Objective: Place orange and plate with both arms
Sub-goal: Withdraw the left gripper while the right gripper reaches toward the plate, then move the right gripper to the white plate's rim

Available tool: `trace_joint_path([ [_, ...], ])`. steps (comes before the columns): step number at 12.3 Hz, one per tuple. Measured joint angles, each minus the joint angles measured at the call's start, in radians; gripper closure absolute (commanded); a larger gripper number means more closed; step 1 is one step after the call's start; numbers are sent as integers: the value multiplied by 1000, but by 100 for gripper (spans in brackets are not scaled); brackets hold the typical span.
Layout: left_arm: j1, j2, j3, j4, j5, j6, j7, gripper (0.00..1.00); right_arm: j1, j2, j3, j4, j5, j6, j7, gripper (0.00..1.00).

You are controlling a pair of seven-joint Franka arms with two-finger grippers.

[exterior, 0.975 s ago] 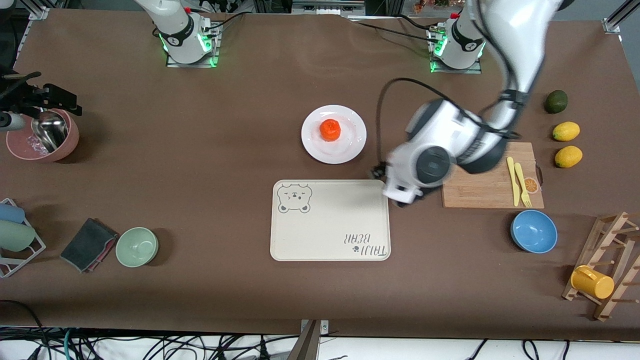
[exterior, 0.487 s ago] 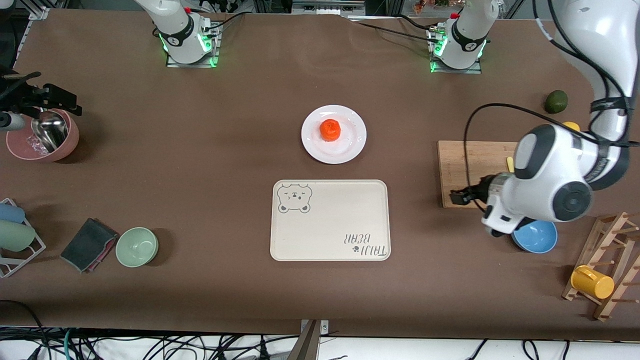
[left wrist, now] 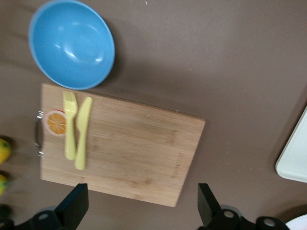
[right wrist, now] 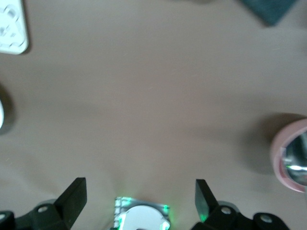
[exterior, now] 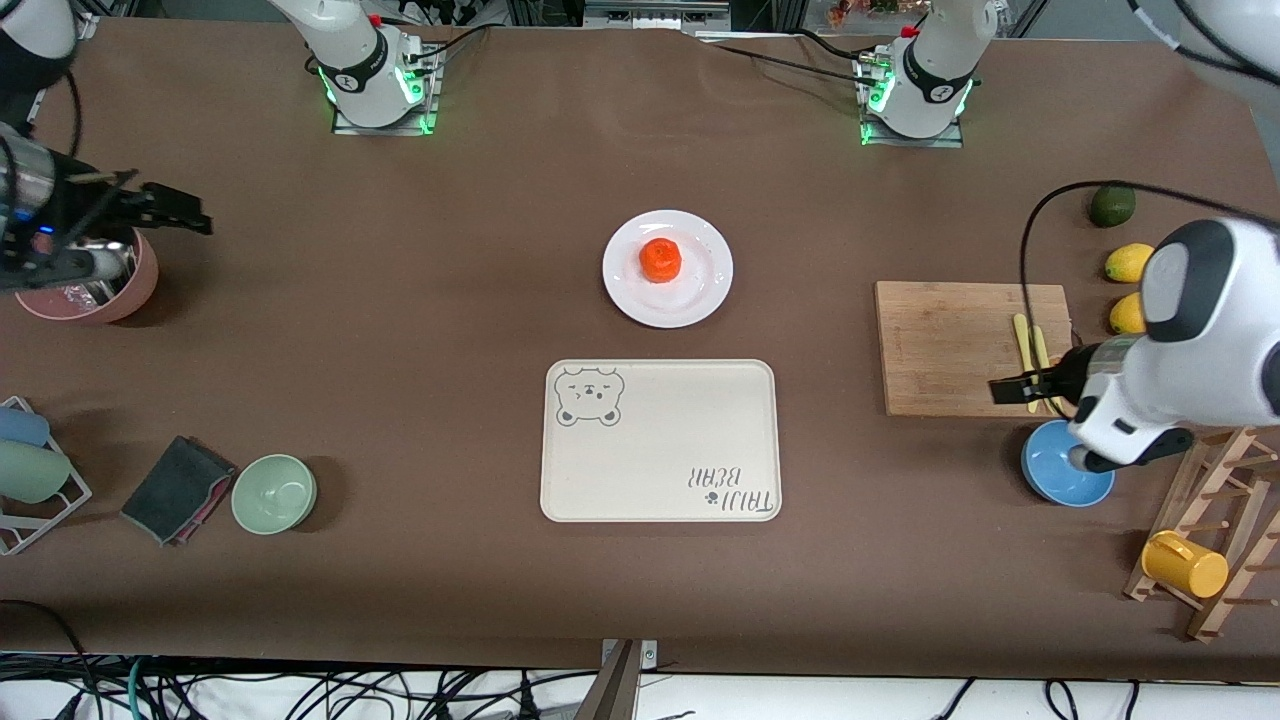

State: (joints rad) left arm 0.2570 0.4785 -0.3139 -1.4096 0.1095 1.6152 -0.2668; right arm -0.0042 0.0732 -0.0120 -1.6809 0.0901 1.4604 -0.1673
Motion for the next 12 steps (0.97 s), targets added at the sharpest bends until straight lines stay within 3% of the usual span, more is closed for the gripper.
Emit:
trace_joint_path([
  [4,-162,-209,258,-113,-111,2,196,0,49,165,12,-20,305,10,4,0],
  [9,-214,-367,280,-173,-112,6,276,0,129,411,14,-28,626,131,-11,0],
  [12,-230,-380,287,-186,-112,13,301,0,220,445,24,-87,773,289,-48,0],
])
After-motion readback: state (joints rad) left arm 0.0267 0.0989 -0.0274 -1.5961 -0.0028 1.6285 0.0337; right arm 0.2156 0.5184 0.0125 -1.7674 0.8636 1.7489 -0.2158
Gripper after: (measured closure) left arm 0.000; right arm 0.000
